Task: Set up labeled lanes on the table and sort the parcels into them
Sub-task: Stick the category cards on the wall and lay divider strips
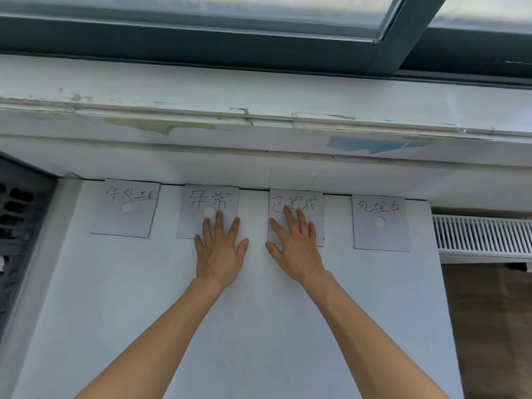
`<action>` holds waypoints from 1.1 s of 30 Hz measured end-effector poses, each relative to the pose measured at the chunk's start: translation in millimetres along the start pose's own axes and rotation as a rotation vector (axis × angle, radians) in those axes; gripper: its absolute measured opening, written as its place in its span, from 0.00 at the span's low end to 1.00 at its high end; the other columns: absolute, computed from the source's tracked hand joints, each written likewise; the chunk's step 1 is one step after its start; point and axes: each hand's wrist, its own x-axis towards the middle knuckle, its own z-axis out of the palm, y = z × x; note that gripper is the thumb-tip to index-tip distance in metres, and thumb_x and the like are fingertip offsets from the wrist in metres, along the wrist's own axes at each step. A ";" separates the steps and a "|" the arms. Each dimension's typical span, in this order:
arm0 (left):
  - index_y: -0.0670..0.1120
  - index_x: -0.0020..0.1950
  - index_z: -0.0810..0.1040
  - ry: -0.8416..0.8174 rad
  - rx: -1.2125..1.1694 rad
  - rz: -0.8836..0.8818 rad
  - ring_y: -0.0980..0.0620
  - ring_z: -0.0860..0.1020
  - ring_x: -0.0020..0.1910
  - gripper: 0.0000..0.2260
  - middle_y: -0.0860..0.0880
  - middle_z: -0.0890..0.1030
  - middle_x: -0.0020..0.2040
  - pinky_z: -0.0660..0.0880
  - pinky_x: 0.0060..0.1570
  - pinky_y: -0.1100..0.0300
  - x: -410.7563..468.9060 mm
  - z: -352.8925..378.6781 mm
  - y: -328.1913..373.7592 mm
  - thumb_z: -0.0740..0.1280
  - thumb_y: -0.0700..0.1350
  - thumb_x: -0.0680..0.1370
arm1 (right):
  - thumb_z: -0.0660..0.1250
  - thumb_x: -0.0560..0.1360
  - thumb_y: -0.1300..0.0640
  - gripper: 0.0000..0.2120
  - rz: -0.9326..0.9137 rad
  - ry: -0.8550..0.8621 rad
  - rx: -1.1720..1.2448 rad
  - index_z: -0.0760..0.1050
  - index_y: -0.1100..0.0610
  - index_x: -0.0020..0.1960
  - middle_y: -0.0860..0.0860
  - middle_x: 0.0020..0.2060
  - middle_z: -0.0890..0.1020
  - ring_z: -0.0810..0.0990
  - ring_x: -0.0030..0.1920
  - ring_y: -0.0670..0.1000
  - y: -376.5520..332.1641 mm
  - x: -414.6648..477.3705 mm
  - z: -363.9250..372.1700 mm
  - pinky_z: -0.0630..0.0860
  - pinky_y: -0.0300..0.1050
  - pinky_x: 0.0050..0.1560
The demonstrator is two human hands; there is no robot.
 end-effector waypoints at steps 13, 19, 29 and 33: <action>0.53 0.82 0.47 0.140 -0.064 -0.300 0.41 0.41 0.80 0.28 0.45 0.40 0.82 0.43 0.76 0.39 13.5 -49.5 -126.0 0.48 0.61 0.83 | 0.53 0.84 0.42 0.28 -0.234 0.037 0.009 0.54 0.46 0.81 0.53 0.82 0.44 0.39 0.81 0.57 -95.8 24.5 6.4 0.40 0.58 0.79; 0.56 0.81 0.42 0.014 -0.040 -0.351 0.40 0.41 0.80 0.30 0.46 0.39 0.82 0.46 0.76 0.36 14.3 -55.5 -171.5 0.44 0.65 0.82 | 0.53 0.83 0.41 0.29 -0.287 -0.100 -0.073 0.53 0.47 0.81 0.54 0.82 0.43 0.37 0.80 0.60 -158.3 49.7 23.9 0.40 0.61 0.79; 0.56 0.81 0.42 0.031 -0.069 -0.342 0.40 0.39 0.79 0.30 0.47 0.38 0.81 0.44 0.75 0.35 17.4 -53.4 -177.2 0.44 0.64 0.82 | 0.52 0.83 0.39 0.30 -0.251 -0.170 -0.138 0.52 0.47 0.82 0.55 0.81 0.41 0.37 0.80 0.61 -175.1 56.1 30.8 0.40 0.63 0.79; 0.56 0.81 0.42 0.042 -0.066 -0.336 0.40 0.40 0.80 0.30 0.46 0.39 0.81 0.45 0.75 0.35 19.3 -54.4 -180.8 0.44 0.64 0.82 | 0.52 0.83 0.39 0.30 -0.248 -0.174 -0.128 0.52 0.47 0.82 0.55 0.81 0.41 0.37 0.80 0.62 -186.4 54.1 32.7 0.40 0.63 0.78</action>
